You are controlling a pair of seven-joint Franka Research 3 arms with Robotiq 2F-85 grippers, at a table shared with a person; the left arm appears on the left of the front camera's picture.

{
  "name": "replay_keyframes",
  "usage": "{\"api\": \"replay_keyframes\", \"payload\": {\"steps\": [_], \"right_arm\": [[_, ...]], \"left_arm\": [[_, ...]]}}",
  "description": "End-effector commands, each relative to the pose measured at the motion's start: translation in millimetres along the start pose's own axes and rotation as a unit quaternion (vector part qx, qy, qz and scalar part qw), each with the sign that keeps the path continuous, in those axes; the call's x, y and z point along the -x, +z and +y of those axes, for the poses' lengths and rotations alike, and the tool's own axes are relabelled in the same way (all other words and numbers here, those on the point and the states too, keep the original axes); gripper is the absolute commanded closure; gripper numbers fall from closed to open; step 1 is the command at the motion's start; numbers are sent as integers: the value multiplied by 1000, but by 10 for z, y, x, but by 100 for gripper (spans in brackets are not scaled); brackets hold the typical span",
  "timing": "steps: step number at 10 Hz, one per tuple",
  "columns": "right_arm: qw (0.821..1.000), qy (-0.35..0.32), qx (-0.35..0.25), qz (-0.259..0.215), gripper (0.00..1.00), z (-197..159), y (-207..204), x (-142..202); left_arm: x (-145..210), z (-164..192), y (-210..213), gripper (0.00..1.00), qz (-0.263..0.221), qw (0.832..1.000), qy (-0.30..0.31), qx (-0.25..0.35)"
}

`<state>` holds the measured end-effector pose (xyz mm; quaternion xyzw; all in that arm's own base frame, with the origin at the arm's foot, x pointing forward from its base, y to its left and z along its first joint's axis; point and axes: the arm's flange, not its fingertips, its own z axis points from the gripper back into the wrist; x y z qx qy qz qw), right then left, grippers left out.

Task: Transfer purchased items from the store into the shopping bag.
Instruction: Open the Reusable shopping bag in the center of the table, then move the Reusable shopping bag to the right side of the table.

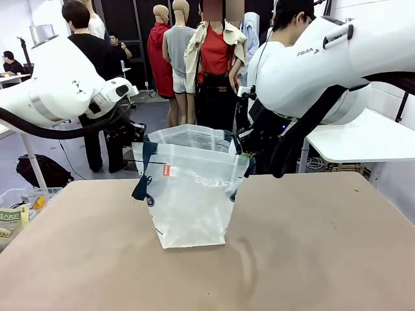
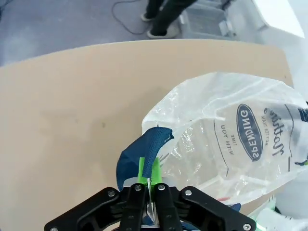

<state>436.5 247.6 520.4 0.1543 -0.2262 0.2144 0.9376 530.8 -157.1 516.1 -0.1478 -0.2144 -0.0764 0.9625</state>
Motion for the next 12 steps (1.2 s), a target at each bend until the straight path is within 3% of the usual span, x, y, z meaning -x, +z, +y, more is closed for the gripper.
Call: {"api": "replay_keyframes", "payload": {"steps": [1, 5, 7, 8, 9, 12], "right_arm": [[999, -12, 41, 4, 100, -71, 35, 114], [998, -30, 62, -3, 100, -157, -2, 72], [998, -34, 51, 8, 100, -183, -146, 20], [999, -24, 13, -21, 100, 117, -23, -38], [999, -24, 13, -21, 100, 117, -23, -38], [999, -24, 13, -21, 100, 117, -23, -38]], "left_arm": [[69, 243, 170, 100, -21, 998, 36, -52], [148, 596, 345, 100, -7, 996, 58, -69], [141, 661, 354, 100, -1, 997, 59, -49], [123, 666, 330, 100, -3, 998, 55, -33], [161, 243, 199, 100, 5, 998, 58, -27], [161, 243, 199, 100, 5, 998, 58, -27]]}}
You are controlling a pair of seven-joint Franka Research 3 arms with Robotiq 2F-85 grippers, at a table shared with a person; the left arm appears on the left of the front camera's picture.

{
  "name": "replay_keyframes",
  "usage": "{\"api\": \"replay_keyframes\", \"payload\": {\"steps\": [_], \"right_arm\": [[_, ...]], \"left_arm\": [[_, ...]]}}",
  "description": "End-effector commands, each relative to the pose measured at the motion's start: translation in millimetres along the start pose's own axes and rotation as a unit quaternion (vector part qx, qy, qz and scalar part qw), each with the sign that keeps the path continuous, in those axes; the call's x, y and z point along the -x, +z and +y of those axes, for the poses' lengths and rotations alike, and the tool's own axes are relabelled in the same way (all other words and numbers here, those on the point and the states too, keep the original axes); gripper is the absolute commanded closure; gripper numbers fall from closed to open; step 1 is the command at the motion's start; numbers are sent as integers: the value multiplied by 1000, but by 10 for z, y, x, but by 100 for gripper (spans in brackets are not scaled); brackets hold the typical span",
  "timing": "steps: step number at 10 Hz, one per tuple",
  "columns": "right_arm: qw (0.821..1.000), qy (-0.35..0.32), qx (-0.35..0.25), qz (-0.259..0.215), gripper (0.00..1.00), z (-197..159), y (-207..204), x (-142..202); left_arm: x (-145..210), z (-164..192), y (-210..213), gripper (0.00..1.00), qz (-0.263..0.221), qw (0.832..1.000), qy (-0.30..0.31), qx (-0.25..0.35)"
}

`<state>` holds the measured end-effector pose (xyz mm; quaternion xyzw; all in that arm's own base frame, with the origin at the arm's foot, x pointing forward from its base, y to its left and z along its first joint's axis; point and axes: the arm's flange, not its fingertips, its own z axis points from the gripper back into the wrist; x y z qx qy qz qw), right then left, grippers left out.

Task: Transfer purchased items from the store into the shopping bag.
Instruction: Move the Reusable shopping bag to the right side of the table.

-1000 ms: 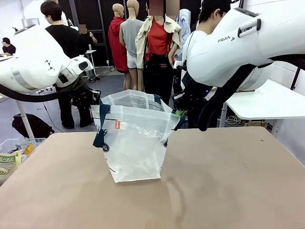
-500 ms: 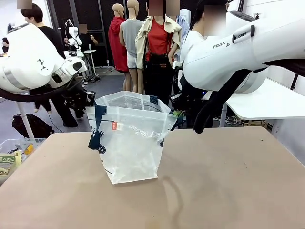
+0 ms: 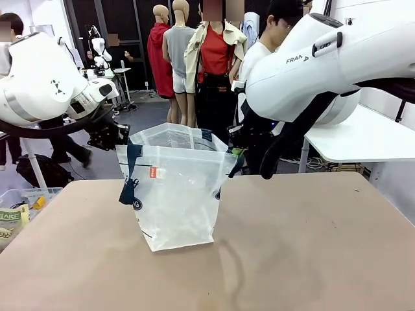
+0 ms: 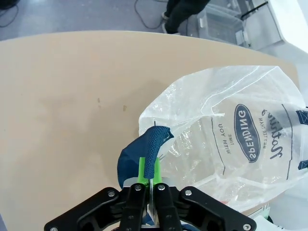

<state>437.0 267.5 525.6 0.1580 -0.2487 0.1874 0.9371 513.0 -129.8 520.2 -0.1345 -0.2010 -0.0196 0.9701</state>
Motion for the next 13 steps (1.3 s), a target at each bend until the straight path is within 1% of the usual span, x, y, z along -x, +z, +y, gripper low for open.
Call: {"api": "replay_keyframes", "payload": {"steps": [1, 10, 11, 13], "right_arm": [[1000, -1, 6, 5, 100, -64, 13, 53], [1000, -1, 6, 5, 100, -64, 13, 53], [1000, -1, 0, 0, 100, -7, 0, 0], [1000, 14, -19, 5, 100, 172, -78, -52]], "left_arm": [[-6, 32, 6, 100, -2, 1000, 3, -2], [-6, 32, 6, 100, -2, 1000, 3, -2], [0, -1, 0, 100, 0, 1000, 0, 0], [-32, 114, 85, 100, 4, 1000, 1, -13]]}}
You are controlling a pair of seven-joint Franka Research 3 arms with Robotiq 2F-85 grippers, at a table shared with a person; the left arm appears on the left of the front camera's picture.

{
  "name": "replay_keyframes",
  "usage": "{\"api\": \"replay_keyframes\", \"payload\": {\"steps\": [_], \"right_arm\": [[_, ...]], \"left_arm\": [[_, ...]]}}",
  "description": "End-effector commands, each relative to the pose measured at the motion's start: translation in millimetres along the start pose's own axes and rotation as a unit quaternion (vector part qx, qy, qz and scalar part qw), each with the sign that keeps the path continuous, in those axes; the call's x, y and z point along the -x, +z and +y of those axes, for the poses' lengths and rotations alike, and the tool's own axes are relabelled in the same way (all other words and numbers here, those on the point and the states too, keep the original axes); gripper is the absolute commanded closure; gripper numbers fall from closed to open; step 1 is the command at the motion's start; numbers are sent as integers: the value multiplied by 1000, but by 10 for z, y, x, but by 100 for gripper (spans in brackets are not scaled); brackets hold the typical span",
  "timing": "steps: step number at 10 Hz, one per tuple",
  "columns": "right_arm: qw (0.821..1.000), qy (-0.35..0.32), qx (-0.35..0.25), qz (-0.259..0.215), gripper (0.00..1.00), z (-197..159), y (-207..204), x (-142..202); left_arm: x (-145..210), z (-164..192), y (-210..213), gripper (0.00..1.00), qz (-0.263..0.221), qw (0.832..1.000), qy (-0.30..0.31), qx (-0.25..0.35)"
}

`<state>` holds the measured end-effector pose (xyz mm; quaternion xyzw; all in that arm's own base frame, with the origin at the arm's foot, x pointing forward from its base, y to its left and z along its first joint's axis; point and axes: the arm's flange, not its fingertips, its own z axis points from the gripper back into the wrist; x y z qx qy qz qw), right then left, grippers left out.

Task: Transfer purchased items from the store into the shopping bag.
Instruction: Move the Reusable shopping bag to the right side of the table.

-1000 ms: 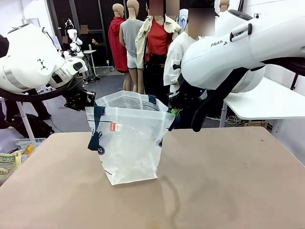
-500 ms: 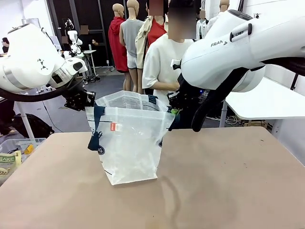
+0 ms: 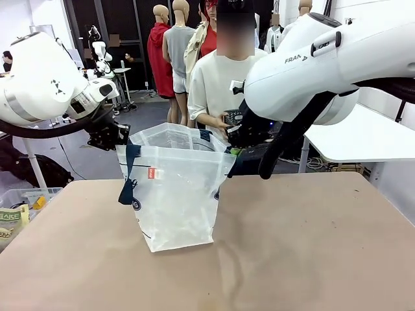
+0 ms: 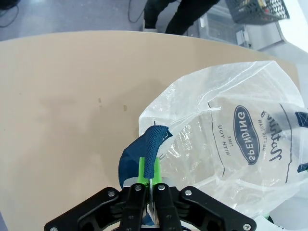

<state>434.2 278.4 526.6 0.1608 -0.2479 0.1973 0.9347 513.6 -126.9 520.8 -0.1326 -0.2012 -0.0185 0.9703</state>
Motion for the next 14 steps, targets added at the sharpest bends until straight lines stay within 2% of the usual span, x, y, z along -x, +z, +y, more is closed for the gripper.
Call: {"api": "replay_keyframes", "payload": {"steps": [1, 4, 6, 7, 14], "right_arm": [[1000, 8, -18, 6, 100, 136, -58, -54], [1000, 11, -15, 9, 100, 165, -104, -75], [1000, 9, -11, 12, 100, 159, -115, -78], [1000, 10, -11, 13, 100, 165, -127, -74], [1000, 16, -15, 5, 100, 227, -116, -77]], "left_arm": [[-28, 143, 138, 100, 1, 1000, 4, -9], [-61, 362, 311, 100, -34, 998, 40, -30], [-40, 387, 270, 100, -20, 999, 37, -27], [-77, 303, 275, 100, -24, 999, 29, -10], [-77, 303, 275, 100, -24, 999, 29, -10]]}}
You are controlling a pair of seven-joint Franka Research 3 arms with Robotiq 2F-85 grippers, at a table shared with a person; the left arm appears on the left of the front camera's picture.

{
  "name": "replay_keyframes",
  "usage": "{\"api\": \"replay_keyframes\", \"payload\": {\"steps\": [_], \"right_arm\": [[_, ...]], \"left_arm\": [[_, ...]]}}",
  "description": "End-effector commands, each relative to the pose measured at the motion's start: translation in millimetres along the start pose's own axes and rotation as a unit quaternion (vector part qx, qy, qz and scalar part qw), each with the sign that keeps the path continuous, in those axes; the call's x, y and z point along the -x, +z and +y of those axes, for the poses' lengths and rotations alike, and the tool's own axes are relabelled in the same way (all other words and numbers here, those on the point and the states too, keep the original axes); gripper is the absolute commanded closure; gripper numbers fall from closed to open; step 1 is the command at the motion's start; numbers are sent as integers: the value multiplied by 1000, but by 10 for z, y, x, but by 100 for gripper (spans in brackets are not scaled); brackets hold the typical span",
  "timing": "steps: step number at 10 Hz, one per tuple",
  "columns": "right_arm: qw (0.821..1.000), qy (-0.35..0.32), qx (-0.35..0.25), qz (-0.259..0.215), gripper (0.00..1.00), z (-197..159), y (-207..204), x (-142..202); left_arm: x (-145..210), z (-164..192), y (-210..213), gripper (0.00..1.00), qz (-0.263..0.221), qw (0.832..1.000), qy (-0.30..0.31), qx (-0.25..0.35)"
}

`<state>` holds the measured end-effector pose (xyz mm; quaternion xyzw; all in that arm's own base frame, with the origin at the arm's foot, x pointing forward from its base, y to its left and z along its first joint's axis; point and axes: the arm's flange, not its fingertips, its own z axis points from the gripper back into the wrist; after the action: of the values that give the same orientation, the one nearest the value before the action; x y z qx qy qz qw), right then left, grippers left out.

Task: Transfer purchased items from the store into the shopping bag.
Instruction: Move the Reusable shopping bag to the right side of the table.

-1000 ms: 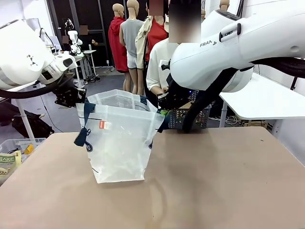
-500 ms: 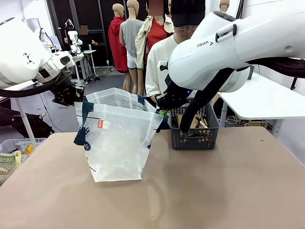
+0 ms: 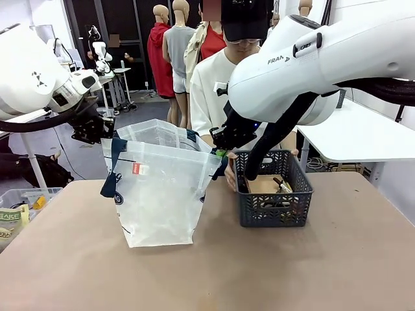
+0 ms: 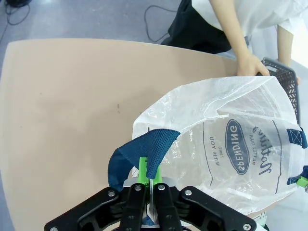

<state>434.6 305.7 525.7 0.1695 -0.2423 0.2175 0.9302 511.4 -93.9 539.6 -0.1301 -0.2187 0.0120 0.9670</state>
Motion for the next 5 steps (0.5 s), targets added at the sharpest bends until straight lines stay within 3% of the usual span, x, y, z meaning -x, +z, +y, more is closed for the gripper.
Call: {"api": "replay_keyframes", "payload": {"steps": [1, 5], "right_arm": [[1000, -1, 0, 0, 100, -7, 2, 0], [1000, -1, 0, 0, 100, -7, 2, 0]], "left_arm": [[-20, 34, 12, 100, -2, 1000, 3, -1], [-20, 34, 12, 100, -2, 1000, 3, -1]]}}
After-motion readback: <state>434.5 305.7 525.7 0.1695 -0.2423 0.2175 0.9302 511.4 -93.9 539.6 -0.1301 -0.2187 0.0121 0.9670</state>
